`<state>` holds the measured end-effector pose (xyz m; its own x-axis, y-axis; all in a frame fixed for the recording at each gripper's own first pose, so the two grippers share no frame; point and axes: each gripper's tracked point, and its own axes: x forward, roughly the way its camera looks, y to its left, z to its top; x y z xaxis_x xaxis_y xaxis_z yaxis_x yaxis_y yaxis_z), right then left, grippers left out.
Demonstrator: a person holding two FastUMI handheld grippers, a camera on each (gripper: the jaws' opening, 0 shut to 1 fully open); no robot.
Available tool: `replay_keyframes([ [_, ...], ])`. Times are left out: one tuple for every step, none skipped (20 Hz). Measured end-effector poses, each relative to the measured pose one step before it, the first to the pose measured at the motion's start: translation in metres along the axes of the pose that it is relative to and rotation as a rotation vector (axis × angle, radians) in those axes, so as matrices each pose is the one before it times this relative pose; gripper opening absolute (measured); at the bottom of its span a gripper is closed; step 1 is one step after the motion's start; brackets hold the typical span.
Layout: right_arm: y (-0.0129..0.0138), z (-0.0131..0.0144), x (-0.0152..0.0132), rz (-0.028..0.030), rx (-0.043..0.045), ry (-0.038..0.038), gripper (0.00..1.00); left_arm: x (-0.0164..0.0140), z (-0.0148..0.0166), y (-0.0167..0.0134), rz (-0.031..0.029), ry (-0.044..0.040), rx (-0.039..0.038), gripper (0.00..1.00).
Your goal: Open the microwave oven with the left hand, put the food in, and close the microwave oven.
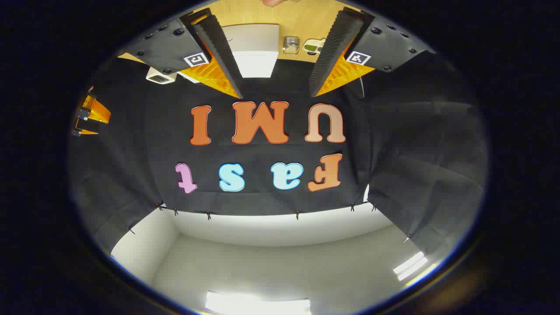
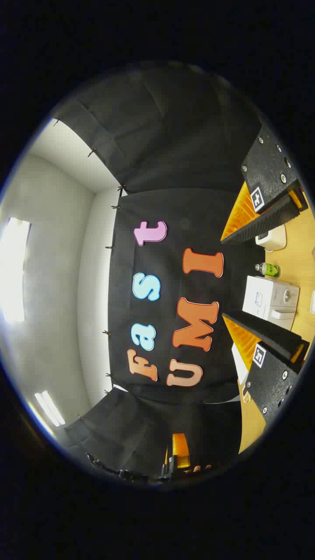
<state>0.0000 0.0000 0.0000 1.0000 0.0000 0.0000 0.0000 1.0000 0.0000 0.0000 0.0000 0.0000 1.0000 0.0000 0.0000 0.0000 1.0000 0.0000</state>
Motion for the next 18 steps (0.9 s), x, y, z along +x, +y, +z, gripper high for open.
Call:
replay_keyframes([
  [-0.00055,-0.00054,0.00006,0.0028,-0.0012,0.00117,0.93,-0.00026,-0.00119,0.0002,0.00623,0.00362,0.00604,0.94],
  [0.00133,-0.00082,0.00016,0.00507,-0.00471,0.0,0.93,-0.00074,-0.00274,-0.0015,-0.00057,0.00639,0.00019,0.94],
  [0.00207,-0.00084,0.0011,0.00334,-0.00526,0.00194,0.93,-0.00145,-0.00349,-0.0016,-0.00241,0.00664,-0.00282,0.94],
  [0.00231,-0.00177,0.00149,0.0038,-0.00354,0.0062,0.94,-0.0007,-0.0023,0.00059,0.0008,0.00646,-0.0049,0.94],
  [0.0025,-0.00121,0.00035,0.00761,-0.00229,0.00485,0.93,0.00009,-0.002,0.00074,-0.00067,0.00432,0.00174,0.94],
  [0.00272,-0.00049,0.00101,0.00508,-0.00117,0.00372,0.97,0.00052,-0.00167,0.00259,0.00697,0.00303,-0.00007,0.94],
  [0.00118,0.00045,-0.00097,0.00521,-0.00066,0.00026,0.94,0.00102,-0.00068,0.00218,0.00314,0.0027,0.00326,0.94],
  [0.00133,0.00117,-0.0006,0.00411,-0.00278,-0.00584,0.94,-0.00095,-0.00033,0.00186,0.00533,-0.00101,0.00098,1.0],
  [-0.0007,0.00331,0.00104,-0.00148,-0.0036,-0.0099,0.94,-0.00004,-0.00045,0.00172,0.00422,-0.00095,0.00082,1.0],
  [-0.00198,0.00335,-0.00043,-0.00647,-0.00259,-0.01254,0.94,0.00068,-0.00047,0.00167,0.00408,0.00014,-0.00015,1.0],
  [-0.00025,0.00343,-0.00064,-0.00444,-0.00081,-0.01018,0.94,-0.00028,-0.00136,0.00168,0.0028,0.00056,-0.00248,1.0],
  [-0.00021,0.00231,-0.0001,-0.00106,0.00246,-0.00825,0.94,-0.00016,-0.00076,0.00091,0.00246,0.00061,-0.00588,1.0],
  [0.00132,0.00188,-0.00067,0.00188,0.00504,-0.00623,0.94,0.00019,-0.00155,-0.00029,-0.00221,0.00257,-0.00347,1.0],
  [0.00051,0.00051,0.00042,0.00255,0.00455,-0.00169,0.97,-0.00074,-0.00167,0.00067,0.00185,-0.00022,-0.00587,0.98],
  [0.00043,-0.00029,0.00009,0.00248,0.00203,0.00136,0.97,0.00057,-0.00155,0.00031,0.00056,0.00025,-0.00407,0.98],
  [-0.00026,-0.00138,0.00206,0.00077,-0.00156,0.00582,0.94,0.00213,-0.00093,0.00066,0.00234,0.00242,-0.00524,0.98],
  [0.00036,-0.0026,-0.00124,0.00217,-0.00364,0.00685,0.94,0.00144,-0.00281,-0.00009,-0.00052,0.0064,-0.00453,0.94],
  [0.00107,-0.00192,0.00018,0.00178,-0.00582,0.00589,0.94,0.00151,-0.00387,-0.00137,-0.00099,0.00708,-0.00359,0.94],
])
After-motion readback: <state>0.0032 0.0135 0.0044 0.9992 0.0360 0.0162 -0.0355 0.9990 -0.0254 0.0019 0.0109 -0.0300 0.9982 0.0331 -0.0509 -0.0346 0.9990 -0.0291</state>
